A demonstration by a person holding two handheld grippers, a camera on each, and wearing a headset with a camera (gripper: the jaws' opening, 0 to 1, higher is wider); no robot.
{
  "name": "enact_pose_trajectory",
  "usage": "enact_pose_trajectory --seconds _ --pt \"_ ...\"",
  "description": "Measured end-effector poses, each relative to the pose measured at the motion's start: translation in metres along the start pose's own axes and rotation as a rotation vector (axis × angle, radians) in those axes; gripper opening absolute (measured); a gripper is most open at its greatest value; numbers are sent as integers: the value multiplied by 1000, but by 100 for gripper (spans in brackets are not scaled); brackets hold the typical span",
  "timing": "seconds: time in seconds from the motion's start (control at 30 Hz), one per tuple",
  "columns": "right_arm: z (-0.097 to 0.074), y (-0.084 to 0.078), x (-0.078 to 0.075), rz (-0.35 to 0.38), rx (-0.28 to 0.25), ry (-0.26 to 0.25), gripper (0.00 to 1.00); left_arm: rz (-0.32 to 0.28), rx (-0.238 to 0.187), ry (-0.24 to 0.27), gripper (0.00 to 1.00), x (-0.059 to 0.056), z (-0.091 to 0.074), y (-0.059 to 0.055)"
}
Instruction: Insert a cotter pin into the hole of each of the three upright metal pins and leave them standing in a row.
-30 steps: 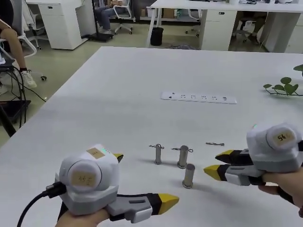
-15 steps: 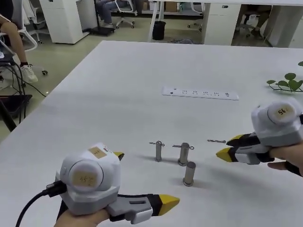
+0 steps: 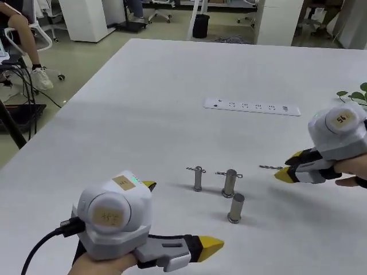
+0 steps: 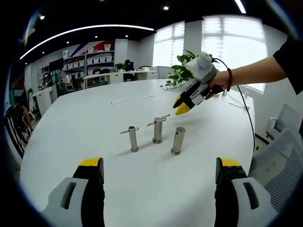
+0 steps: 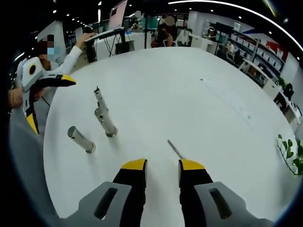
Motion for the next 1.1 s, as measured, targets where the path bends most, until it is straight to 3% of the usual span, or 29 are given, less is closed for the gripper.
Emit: enact_pose_trajectory --seconds 0.23,0.67,1.1 --pt "16 -4 -19 10 19 26 20 -3 7 -1 98 1 1 -2" --pt "32 -22 -30 3 64 38 15 -16 4 -7 97 1 1 -1" --pt "38 -20 -29 12 58 66 7 -15 16 3 97 4 1 -3"
Point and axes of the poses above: the centre of the closed fingertips' face, and the gripper's own axes: z roughly forward along the fingers, x roughly to its left, y roughly out of its top, the point moved 2 cm from there along -z, roughly backward along the fingers, and after that the axes turned 12 degrees about -z, right-handed, at the moved point
